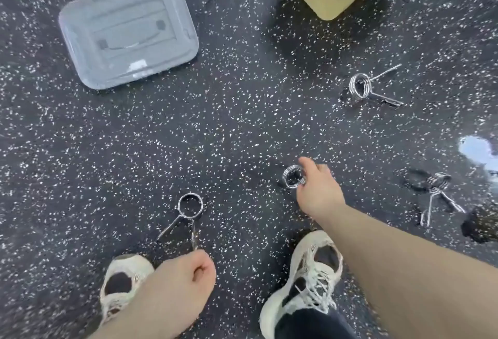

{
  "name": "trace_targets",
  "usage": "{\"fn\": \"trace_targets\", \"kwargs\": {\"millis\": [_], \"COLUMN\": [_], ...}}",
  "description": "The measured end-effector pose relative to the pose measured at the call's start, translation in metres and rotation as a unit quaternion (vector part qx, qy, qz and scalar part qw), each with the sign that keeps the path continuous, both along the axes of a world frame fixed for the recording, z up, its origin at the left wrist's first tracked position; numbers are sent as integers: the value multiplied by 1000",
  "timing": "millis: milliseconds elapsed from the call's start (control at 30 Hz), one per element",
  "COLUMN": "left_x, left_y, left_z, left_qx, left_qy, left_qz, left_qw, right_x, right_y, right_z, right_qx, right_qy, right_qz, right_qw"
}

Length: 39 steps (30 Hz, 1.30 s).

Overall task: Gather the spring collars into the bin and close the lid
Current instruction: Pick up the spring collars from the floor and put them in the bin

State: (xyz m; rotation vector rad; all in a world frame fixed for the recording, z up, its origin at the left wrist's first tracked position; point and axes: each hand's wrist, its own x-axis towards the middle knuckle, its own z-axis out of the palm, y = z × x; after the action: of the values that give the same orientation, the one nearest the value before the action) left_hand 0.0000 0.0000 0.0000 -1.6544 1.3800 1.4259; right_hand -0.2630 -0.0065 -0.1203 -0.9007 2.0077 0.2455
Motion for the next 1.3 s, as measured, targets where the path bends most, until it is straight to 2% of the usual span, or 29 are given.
{"fn": "trace_targets", "kwargs": {"millis": [167, 400, 567, 733, 833, 933, 1033, 1167, 1233, 1300], "left_x": [-4, -5, -5, 5, 17, 25, 43, 77, 92, 105], "left_y": [-6, -15, -22, -22, -24, -32, -38, -35, -31, -28], "left_z": [-16, -12, -7, -1, 4, 11, 14, 2, -1, -2], "left_qx": [-13, -35, -57, -79, -108, -109, -90, -21, 39, 76], "left_qy": [12, 13, 23, 34, 31, 36, 25, 17, 34, 46], "left_qz": [51, 38, 48, 61, 64, 80, 86, 127, 188, 218], "left_qw": [999, 999, 997, 994, 992, 990, 992, 991, 981, 972], "right_x": [0, 17, 28, 60, 88, 120, 153, 179, 187, 195], "right_y": [-10, -16, -11, -29, -39, -44, -43, -32, -25, -21], "right_z": [-17, -9, -2, 18, 39, 55, 60, 56, 52, 45], "right_qx": [11, 67, 26, -28, -47, -20, 37, 124, 181, 210], "right_qy": [21, 31, 0, -96, -209, -300, -402, -508, -538, -529], "right_qz": [75, 231, 269, 229, 146, 71, -42, -153, -158, -127], "right_qw": [997, 970, 963, 968, 966, 951, 914, 838, 808, 812]}}
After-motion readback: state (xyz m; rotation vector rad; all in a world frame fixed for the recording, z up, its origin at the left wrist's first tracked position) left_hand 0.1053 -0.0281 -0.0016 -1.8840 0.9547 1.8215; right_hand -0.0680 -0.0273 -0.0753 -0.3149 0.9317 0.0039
